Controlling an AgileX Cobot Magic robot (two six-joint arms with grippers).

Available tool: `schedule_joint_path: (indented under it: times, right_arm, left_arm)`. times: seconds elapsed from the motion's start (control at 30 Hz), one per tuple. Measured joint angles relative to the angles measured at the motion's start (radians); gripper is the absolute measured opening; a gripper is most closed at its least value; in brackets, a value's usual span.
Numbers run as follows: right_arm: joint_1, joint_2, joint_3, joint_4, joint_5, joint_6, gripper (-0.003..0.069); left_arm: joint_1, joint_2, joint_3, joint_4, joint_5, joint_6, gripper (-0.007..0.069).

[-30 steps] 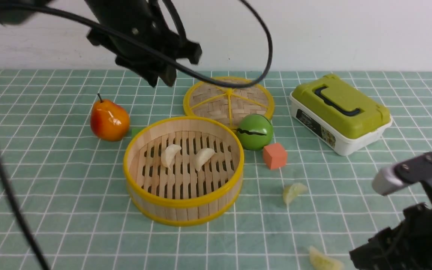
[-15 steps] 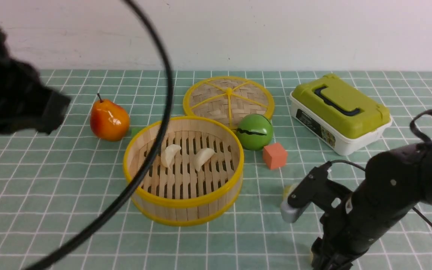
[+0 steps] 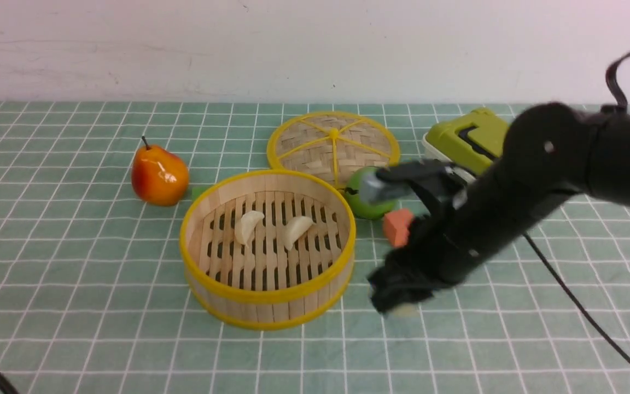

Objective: Put the dumplings into the steamer on the table with the blue tablecloth.
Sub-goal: 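Place the dumpling in the bamboo steamer basket with the right gripper, then reach for and grasp a dumpling lying on the table beside the steamer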

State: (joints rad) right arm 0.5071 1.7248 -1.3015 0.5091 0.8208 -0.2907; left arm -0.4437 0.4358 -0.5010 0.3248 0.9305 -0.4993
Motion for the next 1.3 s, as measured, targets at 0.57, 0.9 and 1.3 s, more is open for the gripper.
schedule_joint_path:
  times: [0.57,0.9,1.3]
  right_arm:
    - [0.156,0.505,-0.522,-0.069,-0.139,0.281,0.0216]
    - [0.138,0.434,-0.53,-0.11,-0.116,0.384,0.0474]
    - [-0.047,0.181,-0.329,-0.528,0.024,0.624,0.0459]
  left_arm:
    - [0.0,-0.272,0.095,0.004,-0.179,-0.001,0.0016]
    - [0.0,-0.274,0.095,0.004,-0.179,-0.003,0.0023]
    - [0.0,-0.274,0.095,0.004,-0.179,-0.004,0.0027]
